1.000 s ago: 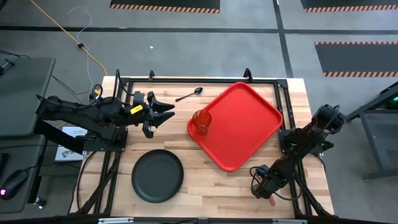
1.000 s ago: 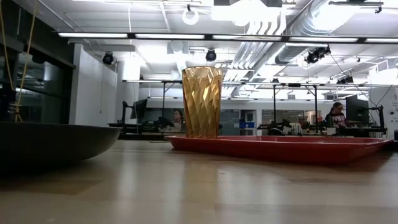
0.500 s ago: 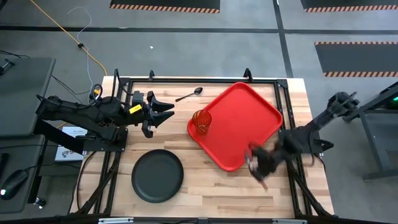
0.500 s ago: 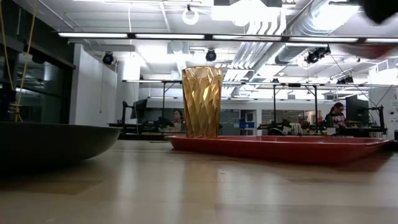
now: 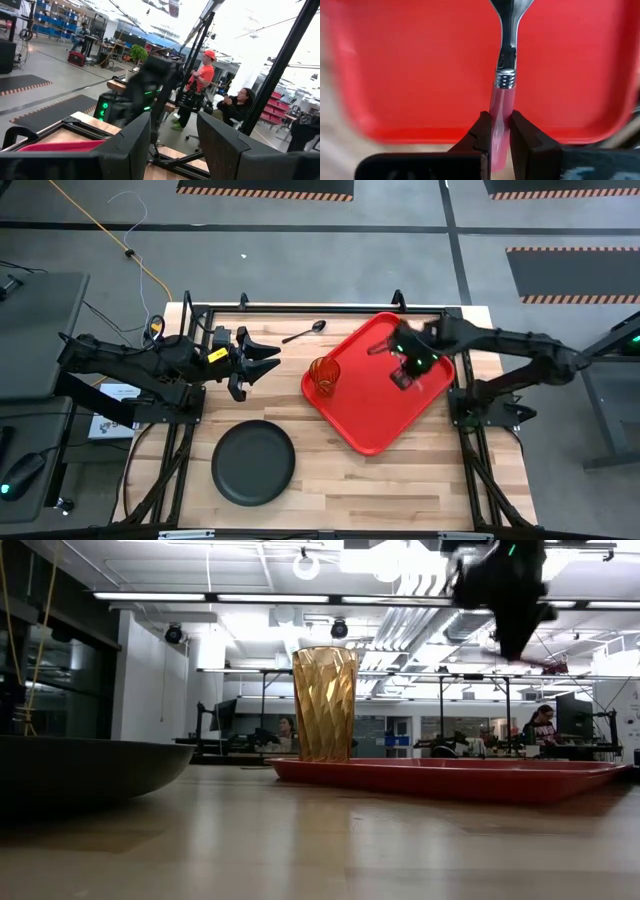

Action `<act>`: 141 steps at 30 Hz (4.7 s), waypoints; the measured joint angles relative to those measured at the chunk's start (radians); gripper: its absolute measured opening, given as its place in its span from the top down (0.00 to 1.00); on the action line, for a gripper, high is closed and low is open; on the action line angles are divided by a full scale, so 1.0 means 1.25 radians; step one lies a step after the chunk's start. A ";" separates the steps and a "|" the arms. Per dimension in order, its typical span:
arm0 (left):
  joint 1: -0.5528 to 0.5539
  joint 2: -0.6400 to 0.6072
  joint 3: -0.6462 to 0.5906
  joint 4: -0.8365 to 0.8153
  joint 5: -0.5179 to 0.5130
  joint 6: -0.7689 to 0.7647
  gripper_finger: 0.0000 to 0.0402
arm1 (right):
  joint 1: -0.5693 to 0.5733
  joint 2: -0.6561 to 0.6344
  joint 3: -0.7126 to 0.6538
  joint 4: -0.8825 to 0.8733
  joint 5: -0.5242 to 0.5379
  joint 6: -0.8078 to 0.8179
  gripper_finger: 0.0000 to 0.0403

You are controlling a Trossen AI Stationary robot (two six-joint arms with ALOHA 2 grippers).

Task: Pick and place plate/cup/fork/spoon on tray
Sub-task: Put the pink fork on the right side of the red serving tray, then put the black plate on the red serving tray to the left of the pink fork

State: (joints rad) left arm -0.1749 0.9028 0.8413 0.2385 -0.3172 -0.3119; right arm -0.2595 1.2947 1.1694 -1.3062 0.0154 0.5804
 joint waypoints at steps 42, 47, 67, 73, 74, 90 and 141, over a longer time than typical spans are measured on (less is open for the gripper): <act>0.000 0.000 0.000 0.000 -0.010 -0.001 0.62 | -0.384 0.297 -0.216 0.300 0.142 -0.367 0.96; 0.000 0.000 0.000 0.000 -0.010 -0.001 0.62 | -0.384 0.297 -0.216 0.302 0.136 -0.367 0.84; 0.000 0.000 0.000 -0.001 -0.009 -0.001 0.62 | -0.384 0.217 -0.183 0.217 0.128 -0.386 0.76; 0.000 0.000 0.000 -0.007 0.019 -0.001 0.62 | -0.369 0.004 -0.213 0.247 0.056 -0.260 0.76; 0.000 0.000 0.000 -0.008 0.021 0.000 0.62 | -0.360 -0.045 -0.227 0.273 0.031 -0.228 0.76; 0.000 0.000 0.000 -0.032 0.022 0.076 0.62 | -0.054 -0.598 -0.602 1.179 -0.091 0.304 0.76; -0.073 0.290 0.015 -0.800 0.177 -0.100 0.29 | -0.021 -0.523 -0.584 1.272 -0.022 0.199 0.76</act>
State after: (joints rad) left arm -0.2667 1.2653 0.8598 -0.7612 -0.0962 -0.4365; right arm -0.2852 0.6405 0.4393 0.2834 -0.0127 0.8295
